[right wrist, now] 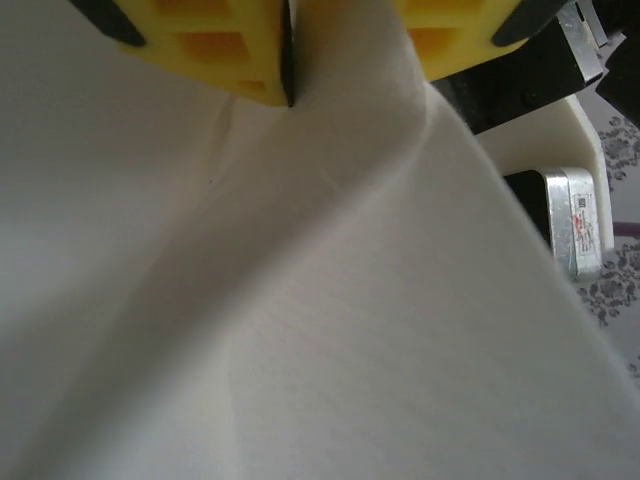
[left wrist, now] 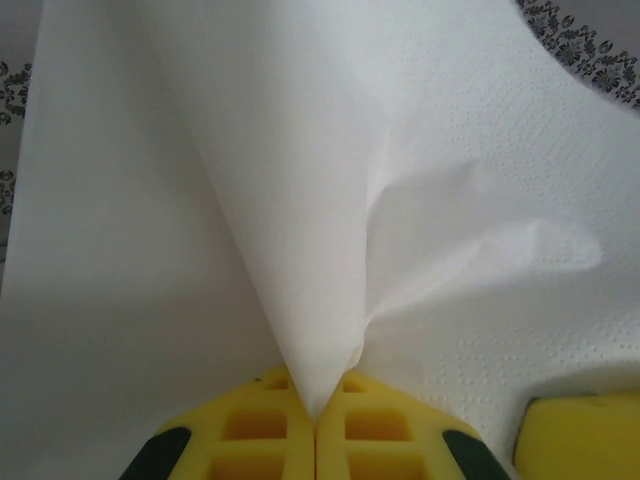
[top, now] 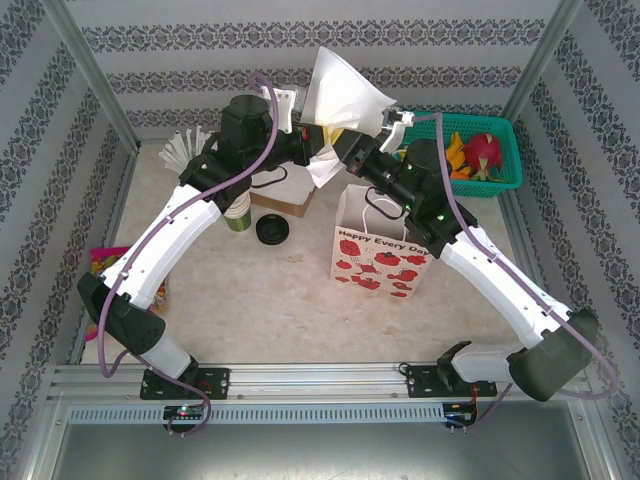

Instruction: Pack the takeout coffee

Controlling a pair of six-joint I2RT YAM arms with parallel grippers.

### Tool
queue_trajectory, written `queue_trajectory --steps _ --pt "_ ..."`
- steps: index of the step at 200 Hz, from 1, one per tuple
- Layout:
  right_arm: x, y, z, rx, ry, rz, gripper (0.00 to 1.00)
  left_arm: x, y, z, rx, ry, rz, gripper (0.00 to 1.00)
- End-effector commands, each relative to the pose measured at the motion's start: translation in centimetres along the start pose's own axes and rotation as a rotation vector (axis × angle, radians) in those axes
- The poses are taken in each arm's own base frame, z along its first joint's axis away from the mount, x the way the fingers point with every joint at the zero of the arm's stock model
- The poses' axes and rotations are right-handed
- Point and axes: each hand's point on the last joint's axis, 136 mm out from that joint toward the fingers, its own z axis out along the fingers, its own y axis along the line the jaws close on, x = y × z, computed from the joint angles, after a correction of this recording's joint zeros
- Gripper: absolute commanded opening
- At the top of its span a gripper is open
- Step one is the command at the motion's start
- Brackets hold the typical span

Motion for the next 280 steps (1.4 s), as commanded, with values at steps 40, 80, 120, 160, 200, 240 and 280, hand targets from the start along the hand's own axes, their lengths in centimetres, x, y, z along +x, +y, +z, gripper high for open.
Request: queue_trajectory --steps 40,80,120,160,200,240,280 --pt "-2.2 2.6 -1.6 -0.047 -0.037 -0.124 0.0 -0.7 -2.5 -1.3 0.096 -0.042 0.048 0.07" --pt "-2.6 3.0 -2.5 -0.048 -0.026 -0.187 0.0 -0.8 -2.4 -1.7 0.092 -0.052 0.053 0.08" --pt "-2.8 3.0 -3.1 -0.055 0.004 -0.224 0.0 -1.0 -3.3 -2.0 0.143 -0.069 0.069 0.11" --pt "-3.2 2.1 -4.1 -0.023 0.04 -0.219 0.0 -0.8 -4.8 -2.3 0.237 -0.068 0.067 0.0" --pt "-3.4 -0.1 -8.5 0.12 0.111 -0.285 0.74 -0.4 -4.9 -2.3 0.245 -0.055 0.101 0.0" --pt "-1.5 -0.9 -10.9 0.037 0.156 -0.191 0.98 -1.4 -7.0 -2.4 0.366 -0.074 0.071 0.0" --pt "-0.8 -0.1 -9.3 -0.043 0.185 -0.178 0.98 -1.9 -8.0 -2.4 0.43 -0.076 0.009 0.0"
